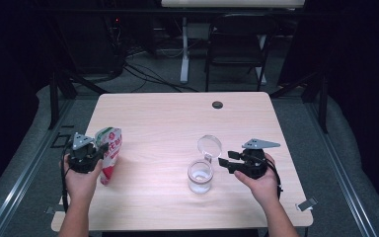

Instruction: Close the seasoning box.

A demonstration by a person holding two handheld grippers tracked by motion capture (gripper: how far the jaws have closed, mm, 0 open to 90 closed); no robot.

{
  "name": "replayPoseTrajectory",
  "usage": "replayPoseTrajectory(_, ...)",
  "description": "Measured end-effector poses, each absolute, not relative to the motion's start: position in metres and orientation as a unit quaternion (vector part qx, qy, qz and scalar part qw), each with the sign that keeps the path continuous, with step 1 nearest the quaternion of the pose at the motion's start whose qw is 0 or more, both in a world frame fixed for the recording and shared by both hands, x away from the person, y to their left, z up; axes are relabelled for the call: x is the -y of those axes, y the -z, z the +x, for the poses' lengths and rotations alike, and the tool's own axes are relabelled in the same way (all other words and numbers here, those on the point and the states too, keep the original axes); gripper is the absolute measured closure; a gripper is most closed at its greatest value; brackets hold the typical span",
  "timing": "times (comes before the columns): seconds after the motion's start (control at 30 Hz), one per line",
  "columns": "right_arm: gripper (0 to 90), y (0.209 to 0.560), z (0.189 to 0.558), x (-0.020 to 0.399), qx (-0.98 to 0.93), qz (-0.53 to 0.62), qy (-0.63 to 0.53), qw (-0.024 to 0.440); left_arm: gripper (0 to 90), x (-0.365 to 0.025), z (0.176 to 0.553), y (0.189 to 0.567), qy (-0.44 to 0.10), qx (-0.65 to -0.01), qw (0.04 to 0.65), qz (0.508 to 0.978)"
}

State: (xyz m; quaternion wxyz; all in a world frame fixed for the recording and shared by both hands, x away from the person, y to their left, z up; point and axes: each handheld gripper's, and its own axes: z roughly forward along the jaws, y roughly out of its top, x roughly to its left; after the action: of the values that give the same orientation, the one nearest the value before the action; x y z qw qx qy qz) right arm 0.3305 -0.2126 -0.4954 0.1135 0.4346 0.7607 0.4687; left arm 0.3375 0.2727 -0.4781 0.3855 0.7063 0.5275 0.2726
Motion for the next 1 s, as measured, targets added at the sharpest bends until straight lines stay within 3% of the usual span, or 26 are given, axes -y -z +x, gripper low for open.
replayPoseTrajectory(0.47, 47.6, 0.498, 0.316, 0.236, -0.742, 0.460, -0.469, 0.131, 90.0, -0.276, 0.338, 0.453, -0.314, -0.518, 0.432, 0.668)
replayPoseTrajectory(1.0, 47.8, 0.498, 0.306, 0.248, -0.732, 0.470, -0.472, 0.143, 90.0, -0.225, 0.336, 0.438, -0.285, -0.440, 0.446, 0.726)
